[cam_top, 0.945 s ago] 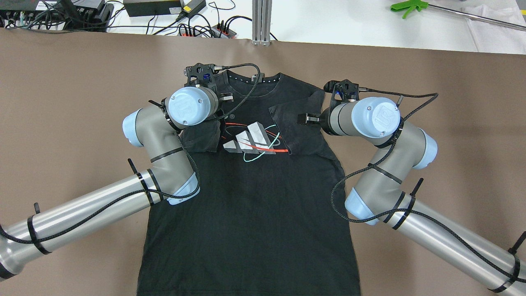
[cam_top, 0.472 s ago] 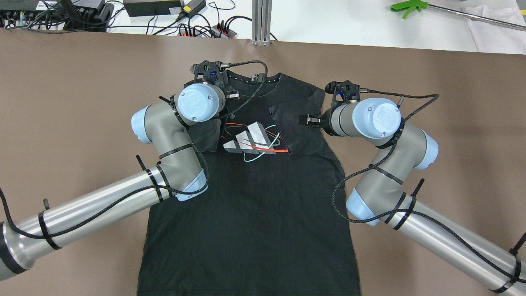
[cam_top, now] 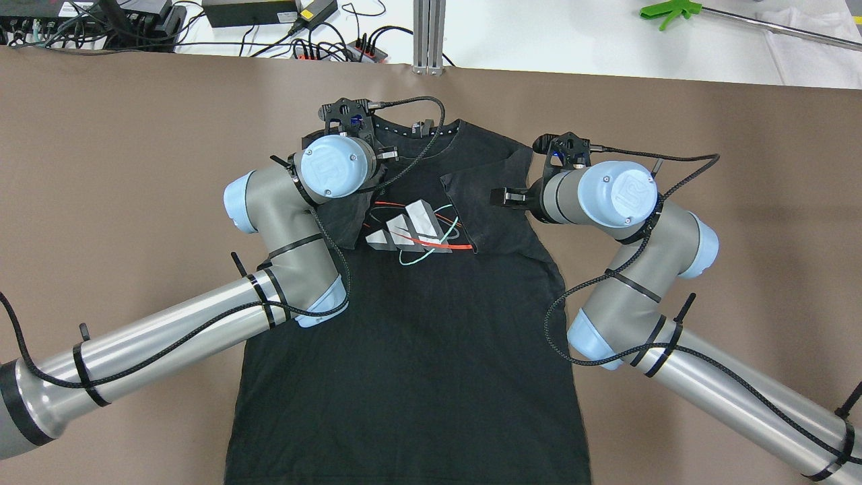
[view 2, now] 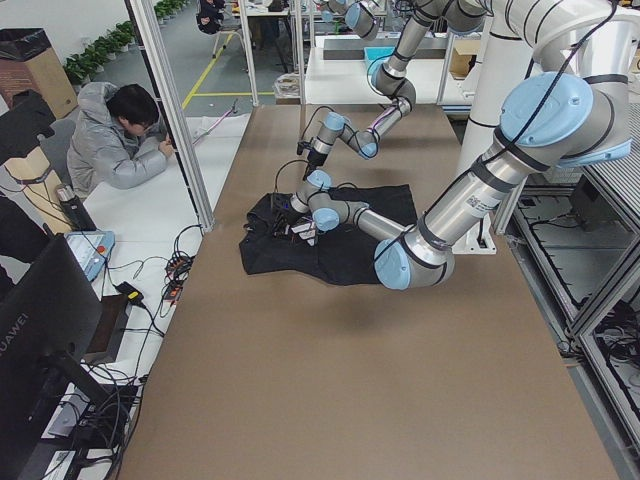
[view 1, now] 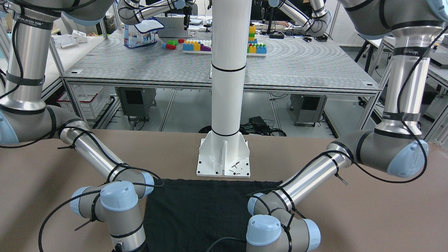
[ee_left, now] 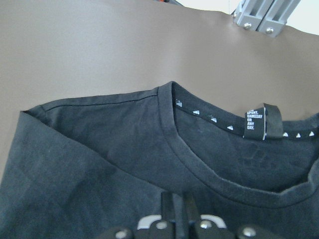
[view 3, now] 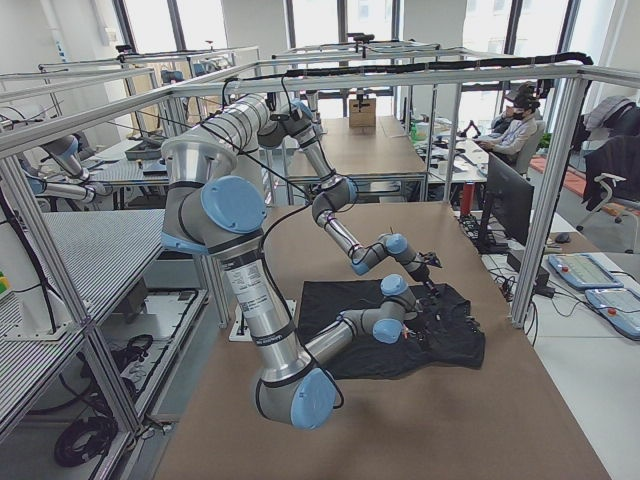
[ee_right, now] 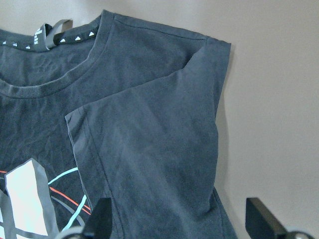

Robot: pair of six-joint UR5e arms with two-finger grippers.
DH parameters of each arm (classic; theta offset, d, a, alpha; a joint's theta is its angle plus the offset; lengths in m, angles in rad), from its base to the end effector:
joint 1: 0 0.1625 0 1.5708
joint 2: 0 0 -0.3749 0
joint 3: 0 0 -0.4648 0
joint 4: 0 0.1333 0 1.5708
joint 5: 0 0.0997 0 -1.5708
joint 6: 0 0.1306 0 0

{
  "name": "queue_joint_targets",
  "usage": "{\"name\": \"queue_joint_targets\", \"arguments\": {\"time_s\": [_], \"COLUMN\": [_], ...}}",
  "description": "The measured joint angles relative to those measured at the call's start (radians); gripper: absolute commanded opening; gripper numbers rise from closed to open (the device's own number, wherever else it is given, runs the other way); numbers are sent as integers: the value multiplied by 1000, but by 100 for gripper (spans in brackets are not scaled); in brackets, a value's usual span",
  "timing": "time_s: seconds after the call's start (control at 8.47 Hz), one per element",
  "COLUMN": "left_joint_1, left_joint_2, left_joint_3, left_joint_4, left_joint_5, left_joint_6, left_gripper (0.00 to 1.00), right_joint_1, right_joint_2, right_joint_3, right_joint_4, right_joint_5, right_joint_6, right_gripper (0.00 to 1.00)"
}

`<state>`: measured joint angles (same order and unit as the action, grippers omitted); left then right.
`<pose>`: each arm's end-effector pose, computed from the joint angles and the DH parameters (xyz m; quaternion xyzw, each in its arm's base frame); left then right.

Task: Fold clothes
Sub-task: 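Fold the sleeve with the left gripper inward over the chest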

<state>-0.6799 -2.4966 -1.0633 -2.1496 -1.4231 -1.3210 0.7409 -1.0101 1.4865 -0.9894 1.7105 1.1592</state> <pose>0.5938 -0.6762 0.1854 0.2717 0.3972 -0.2214 0.8482 -0.4934 -0.6074 0.2435 0.2237 -0.4549 0.1064 0.8554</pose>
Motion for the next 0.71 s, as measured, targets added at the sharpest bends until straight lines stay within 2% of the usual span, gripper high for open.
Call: {"name": "queue_joint_targets", "arguments": {"time_s": [0.35,0.47,0.71], "left_joint_1": [-2,-7,-11], "left_joint_2": [-1,7,78], "left_joint_3": [-7,-42,-184], "left_joint_4": [-4,-3,32], "left_joint_5": [-6,-24,-85], "left_joint_6": [-8,-22,-57], "left_gripper": [100,100,100], "right_joint_1": [0,2,2], "right_joint_2": [-1,-5,-56], "right_joint_3": [4,16,95], "right_joint_4": [0,2,-6], "right_joint_5": [2,6,12], "right_joint_6": [-3,-3,-1], "right_gripper": [94,94,94]}}
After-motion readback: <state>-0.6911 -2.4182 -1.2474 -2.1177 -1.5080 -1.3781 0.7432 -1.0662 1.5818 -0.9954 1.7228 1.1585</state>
